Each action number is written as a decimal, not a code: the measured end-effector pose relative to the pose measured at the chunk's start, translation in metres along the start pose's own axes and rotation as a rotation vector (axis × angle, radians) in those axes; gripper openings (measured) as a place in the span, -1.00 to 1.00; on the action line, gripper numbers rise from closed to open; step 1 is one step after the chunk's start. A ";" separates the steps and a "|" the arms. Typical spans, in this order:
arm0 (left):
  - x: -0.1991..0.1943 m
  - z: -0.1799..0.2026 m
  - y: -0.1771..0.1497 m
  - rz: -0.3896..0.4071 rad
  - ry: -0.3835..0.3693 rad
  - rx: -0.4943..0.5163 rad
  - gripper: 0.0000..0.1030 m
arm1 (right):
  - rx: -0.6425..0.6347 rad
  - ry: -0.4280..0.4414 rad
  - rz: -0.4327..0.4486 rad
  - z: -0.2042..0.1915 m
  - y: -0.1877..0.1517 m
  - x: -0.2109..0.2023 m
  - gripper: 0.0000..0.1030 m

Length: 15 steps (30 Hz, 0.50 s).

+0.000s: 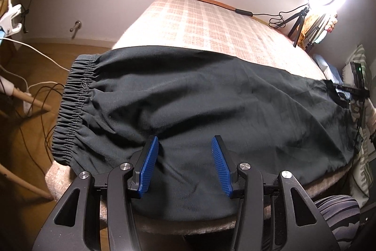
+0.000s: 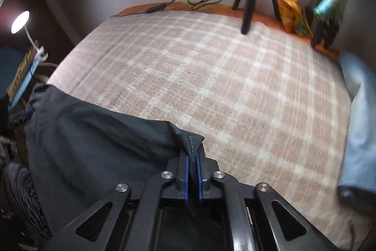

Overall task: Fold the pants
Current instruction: 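Pinch the pants edge with the right tool, straighten it, then release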

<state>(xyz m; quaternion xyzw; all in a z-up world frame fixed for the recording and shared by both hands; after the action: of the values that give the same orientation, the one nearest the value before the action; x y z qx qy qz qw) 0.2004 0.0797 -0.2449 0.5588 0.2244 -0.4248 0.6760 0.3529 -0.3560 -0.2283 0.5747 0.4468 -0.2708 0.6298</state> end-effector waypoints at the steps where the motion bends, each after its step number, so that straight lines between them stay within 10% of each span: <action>1: 0.000 0.000 0.000 0.002 -0.001 0.001 -0.11 | -0.022 -0.029 0.012 0.003 0.009 -0.001 -0.98; 5: -0.001 -0.001 -0.001 0.011 -0.006 0.000 -0.11 | -0.018 -0.060 -0.021 0.016 0.019 0.018 -0.95; 8: -0.002 -0.001 -0.001 0.011 -0.007 0.000 -0.11 | -0.009 -0.139 -0.063 0.026 0.013 0.025 -0.51; 15: -0.002 -0.002 0.000 0.013 -0.015 -0.003 -0.11 | 0.298 -0.174 0.180 0.108 -0.036 -0.095 0.22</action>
<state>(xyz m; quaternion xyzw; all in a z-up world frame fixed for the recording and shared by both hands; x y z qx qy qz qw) 0.1994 0.0821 -0.2438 0.5560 0.2164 -0.4240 0.6813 0.3060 -0.4841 -0.1689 0.6737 0.2927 -0.3252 0.5956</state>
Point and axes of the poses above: each gripper's, at about its wrist camera, not at the fingertips, and x roughly the way its jaws point, z to its right, y to its top, the point moved 8 cm from there along x, roughly the way its jaws point, and after that the axes turned 1 degree about z, right-handed, at the moved point
